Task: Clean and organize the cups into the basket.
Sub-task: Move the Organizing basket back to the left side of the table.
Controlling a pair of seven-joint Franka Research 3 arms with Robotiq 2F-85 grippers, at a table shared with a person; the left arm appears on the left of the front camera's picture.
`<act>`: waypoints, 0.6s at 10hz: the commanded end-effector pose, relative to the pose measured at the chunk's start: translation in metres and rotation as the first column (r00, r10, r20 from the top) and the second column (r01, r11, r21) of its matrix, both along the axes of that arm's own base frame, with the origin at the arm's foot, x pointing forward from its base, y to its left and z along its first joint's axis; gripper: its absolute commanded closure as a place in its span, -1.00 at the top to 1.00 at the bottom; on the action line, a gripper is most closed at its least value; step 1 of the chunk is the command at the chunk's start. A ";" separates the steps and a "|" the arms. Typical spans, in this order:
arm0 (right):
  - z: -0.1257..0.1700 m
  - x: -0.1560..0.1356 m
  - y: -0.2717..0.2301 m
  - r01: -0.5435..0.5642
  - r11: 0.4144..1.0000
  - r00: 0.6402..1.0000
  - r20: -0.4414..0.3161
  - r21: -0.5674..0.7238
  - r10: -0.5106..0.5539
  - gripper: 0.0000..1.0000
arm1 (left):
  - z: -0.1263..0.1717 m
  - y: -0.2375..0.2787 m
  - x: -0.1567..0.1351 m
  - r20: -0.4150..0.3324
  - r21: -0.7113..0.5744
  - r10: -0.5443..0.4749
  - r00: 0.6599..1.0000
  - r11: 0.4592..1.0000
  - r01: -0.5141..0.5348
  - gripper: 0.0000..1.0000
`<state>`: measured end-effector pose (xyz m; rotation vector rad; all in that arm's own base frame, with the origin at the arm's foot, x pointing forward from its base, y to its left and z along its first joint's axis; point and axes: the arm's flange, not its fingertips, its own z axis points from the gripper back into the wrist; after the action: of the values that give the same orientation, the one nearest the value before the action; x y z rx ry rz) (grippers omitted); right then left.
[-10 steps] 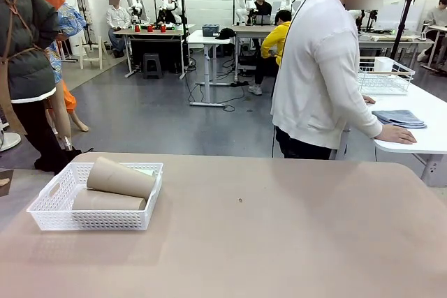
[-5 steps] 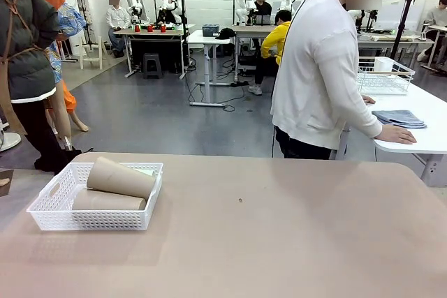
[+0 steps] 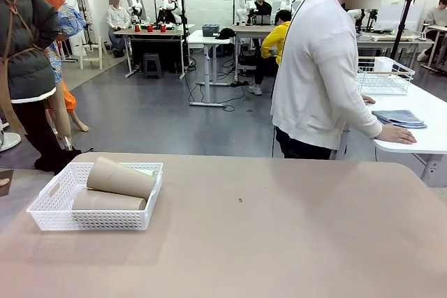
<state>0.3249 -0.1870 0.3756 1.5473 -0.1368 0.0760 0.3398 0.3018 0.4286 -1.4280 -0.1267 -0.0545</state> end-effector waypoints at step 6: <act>-0.002 -0.001 0.001 0.006 1.000 1.000 0.016 0.010 -0.006 1.00 | 0.001 0.002 -0.001 -0.004 0.001 0.008 1.000 1.000 -0.008 1.00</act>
<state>0.3249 -0.1870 0.3756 1.5473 -0.1368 0.0761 0.3394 0.3022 0.4285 -1.4285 -0.1277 -0.0538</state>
